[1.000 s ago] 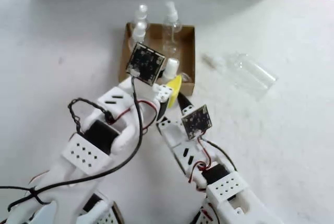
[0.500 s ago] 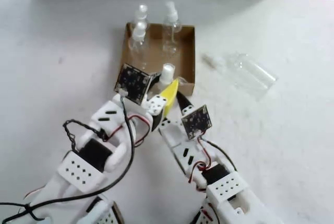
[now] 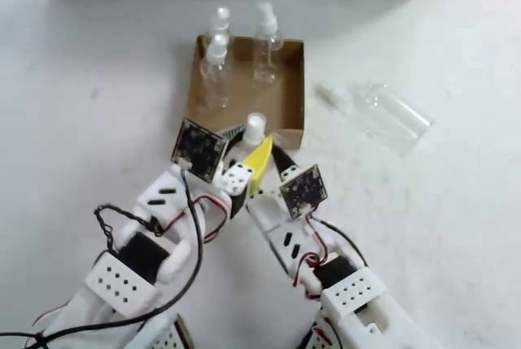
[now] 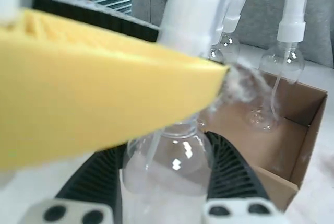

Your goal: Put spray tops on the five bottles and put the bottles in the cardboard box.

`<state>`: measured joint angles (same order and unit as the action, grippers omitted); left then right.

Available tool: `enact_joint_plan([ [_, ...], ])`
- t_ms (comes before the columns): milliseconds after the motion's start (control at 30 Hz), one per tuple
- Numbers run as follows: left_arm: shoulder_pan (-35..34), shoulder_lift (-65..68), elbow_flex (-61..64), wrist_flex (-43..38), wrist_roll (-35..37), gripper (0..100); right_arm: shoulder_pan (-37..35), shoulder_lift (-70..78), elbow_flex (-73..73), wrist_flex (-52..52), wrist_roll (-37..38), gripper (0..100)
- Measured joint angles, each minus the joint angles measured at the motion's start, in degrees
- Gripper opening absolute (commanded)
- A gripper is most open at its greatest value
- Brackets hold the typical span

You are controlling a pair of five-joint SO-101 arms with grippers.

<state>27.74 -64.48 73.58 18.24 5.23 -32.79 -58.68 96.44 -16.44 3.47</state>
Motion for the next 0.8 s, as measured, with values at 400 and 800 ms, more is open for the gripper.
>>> enact_joint_plan([
  [400, 0.0, -0.9, 0.8, -0.2, 0.0, 3, 0.0, 0.0, 0.0, 0.0, 0.0, 1.6],
  [800, -0.3, -0.8, 1.5, 0.4, 0.0, 38, 0.4, 0.0, 0.0, 0.0, -0.1, 1.6],
])
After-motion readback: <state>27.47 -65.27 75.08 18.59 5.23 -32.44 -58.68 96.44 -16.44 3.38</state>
